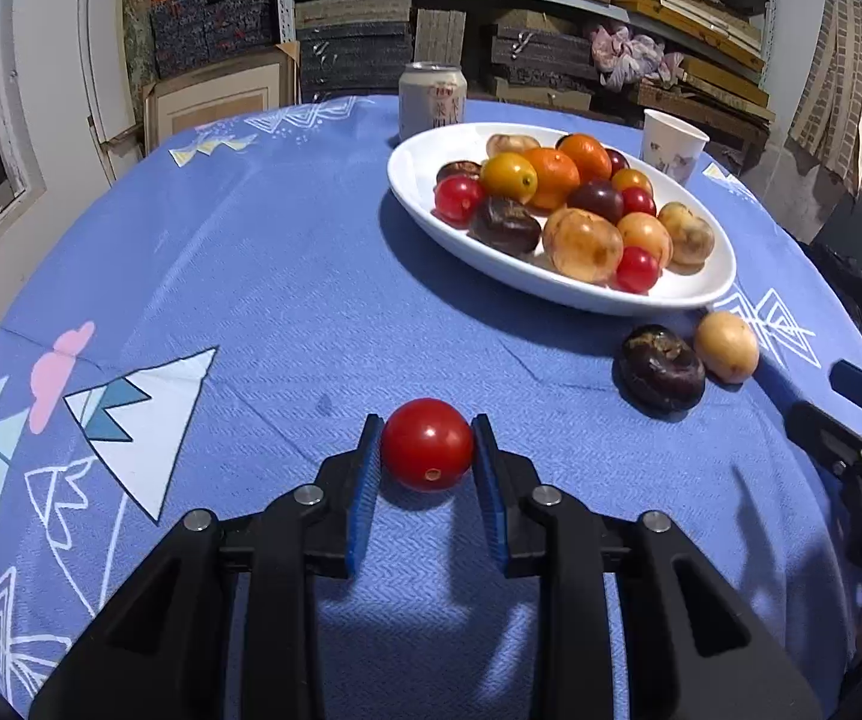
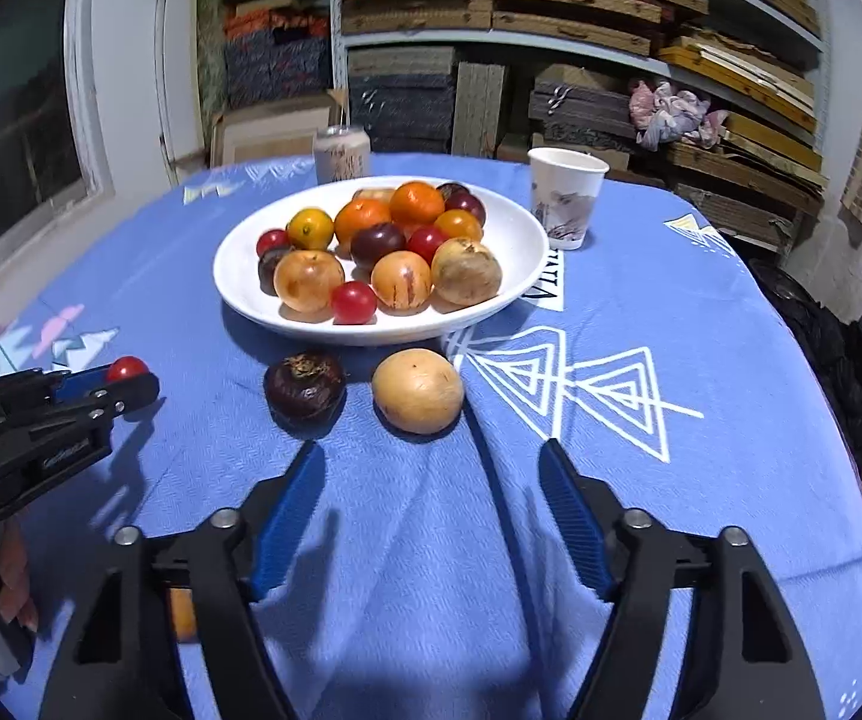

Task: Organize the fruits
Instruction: 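Close the left tool around the red tomato on the cloth, then grasp the beige round fruit with the right tool while the left tool holds the tomato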

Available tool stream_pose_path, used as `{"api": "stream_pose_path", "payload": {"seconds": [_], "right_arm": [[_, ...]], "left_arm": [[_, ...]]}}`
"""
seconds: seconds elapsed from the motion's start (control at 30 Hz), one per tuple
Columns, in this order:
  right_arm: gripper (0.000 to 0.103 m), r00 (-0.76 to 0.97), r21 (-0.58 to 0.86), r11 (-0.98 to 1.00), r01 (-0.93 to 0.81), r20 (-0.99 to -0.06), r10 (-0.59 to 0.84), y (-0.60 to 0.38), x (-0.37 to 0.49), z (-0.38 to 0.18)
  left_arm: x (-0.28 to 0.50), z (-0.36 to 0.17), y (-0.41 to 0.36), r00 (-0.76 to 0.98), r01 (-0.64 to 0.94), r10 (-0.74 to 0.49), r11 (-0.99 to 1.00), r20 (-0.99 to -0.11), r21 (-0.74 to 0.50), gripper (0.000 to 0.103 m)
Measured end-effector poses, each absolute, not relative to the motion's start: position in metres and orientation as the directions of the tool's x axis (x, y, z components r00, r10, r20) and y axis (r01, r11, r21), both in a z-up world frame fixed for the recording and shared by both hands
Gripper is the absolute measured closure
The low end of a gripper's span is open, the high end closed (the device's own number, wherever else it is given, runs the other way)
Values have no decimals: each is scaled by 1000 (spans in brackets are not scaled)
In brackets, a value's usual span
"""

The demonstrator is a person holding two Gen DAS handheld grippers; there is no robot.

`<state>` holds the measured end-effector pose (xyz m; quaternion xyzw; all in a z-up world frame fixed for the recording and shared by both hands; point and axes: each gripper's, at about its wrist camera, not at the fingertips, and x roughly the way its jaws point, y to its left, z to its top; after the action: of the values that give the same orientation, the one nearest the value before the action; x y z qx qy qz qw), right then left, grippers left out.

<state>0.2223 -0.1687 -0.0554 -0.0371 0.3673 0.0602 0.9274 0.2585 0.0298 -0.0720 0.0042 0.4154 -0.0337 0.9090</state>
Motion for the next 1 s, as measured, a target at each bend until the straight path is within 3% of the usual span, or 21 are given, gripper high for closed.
{"api": "stream_pose_path", "payload": {"seconds": [0.17, 0.8, 1.0], "right_arm": [[49, 667, -22, 989, -147, -740, 83, -163, 255, -63], [49, 625, 18, 986, -163, -772, 118, -157, 290, -78], [58, 627, 45, 986, -161, -767, 137, -159, 289, -77]], "left_arm": [[261, -74, 31, 643, 66, -69, 997, -763, -35, 74], [263, -78, 26, 626, 75, -67, 997, -777, -25, 74], [264, -78, 25, 628, 77, -66, 997, -776, -22, 74]]}}
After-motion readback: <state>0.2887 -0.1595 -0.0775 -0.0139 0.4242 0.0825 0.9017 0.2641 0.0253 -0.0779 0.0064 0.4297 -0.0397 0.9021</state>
